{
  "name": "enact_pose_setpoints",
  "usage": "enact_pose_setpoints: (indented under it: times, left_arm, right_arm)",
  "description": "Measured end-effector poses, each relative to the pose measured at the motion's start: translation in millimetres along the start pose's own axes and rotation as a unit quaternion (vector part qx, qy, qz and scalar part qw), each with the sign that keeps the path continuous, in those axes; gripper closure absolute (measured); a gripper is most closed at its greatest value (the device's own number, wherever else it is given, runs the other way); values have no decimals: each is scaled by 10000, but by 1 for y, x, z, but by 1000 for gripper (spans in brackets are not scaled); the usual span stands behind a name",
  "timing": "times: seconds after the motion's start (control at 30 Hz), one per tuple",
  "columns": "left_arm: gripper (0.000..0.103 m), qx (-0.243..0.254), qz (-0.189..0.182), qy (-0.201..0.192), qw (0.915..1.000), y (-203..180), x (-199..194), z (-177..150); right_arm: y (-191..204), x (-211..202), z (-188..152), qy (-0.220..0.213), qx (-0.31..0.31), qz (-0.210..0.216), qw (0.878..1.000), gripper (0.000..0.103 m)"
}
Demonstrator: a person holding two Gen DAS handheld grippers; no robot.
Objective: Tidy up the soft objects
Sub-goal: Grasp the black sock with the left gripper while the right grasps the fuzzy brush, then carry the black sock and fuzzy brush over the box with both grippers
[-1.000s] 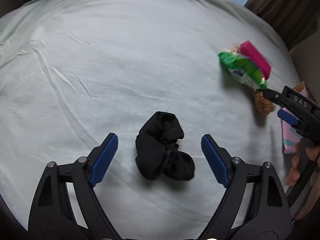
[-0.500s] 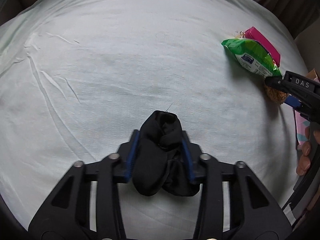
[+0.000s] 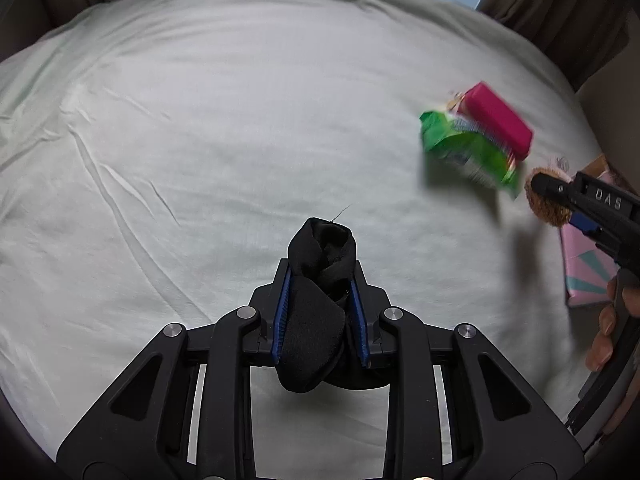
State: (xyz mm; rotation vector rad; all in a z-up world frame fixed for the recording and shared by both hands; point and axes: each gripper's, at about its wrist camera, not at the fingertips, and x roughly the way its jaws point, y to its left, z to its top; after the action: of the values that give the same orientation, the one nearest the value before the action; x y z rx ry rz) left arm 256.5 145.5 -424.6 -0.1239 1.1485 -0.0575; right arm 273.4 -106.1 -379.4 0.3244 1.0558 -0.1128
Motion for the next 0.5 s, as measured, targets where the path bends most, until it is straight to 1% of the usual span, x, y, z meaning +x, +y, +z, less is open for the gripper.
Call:
enact_pose_setpoints:
  times: [0.07,0.27,0.37,0.5]
  left_arm:
    - [79,-19,-15,-101,9999,-2,-13,5]
    - [79,-85,-63,-382,9992,-7,-68,17]
    - [79,7,-87,-531,9985,-19,-97,22]
    - [79,145,-160,-734,9971,-44,-136,30]
  right_arm:
    - [0,-11,1,-59,-13,27,10000,57]
    - [-1,-68,1,-296,-116,135,9994,57]
    - [-5,-105,-2,-394,-195,198,9988,57]
    - [-9,-156,0,-541,-334,294,9975,57]
